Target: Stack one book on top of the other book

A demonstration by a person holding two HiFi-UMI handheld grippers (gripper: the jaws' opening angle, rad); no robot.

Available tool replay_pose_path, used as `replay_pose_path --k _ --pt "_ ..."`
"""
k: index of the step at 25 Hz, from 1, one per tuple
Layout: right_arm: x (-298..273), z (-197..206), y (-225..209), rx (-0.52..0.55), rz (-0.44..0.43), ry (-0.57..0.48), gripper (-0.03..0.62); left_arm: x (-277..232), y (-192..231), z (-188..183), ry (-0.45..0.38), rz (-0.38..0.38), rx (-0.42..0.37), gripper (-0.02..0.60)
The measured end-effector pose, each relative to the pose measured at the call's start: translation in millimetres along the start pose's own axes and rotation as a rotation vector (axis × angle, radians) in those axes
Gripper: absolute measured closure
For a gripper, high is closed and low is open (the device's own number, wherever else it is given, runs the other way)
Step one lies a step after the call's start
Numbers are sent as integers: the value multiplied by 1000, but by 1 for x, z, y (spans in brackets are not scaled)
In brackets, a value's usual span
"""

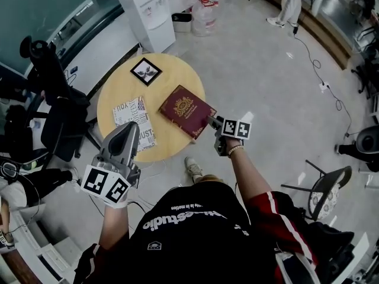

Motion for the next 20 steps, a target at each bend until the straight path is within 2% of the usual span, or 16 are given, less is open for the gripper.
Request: replay_pose_path --k 3,15,20 --pt "-10 0 -9 -77 -20 13 311 -7 6 0 15 -3 3 565" --pt "-43 2 -27 -235 -120 65 270 -27 20 6 68 -10 -5 565" --pt "-46 2 -30 -254 -135 75 273 -26 22 8 70 -17 3 565"
Point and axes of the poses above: the fingertips, and each gripper's own axes: x backward along the fingers, y to its left, z out of its underside, the point moved 10 cm from there along x, backward along the fingers, and after that the axes turned 7 degrees about -x, right-handed, at the moved point
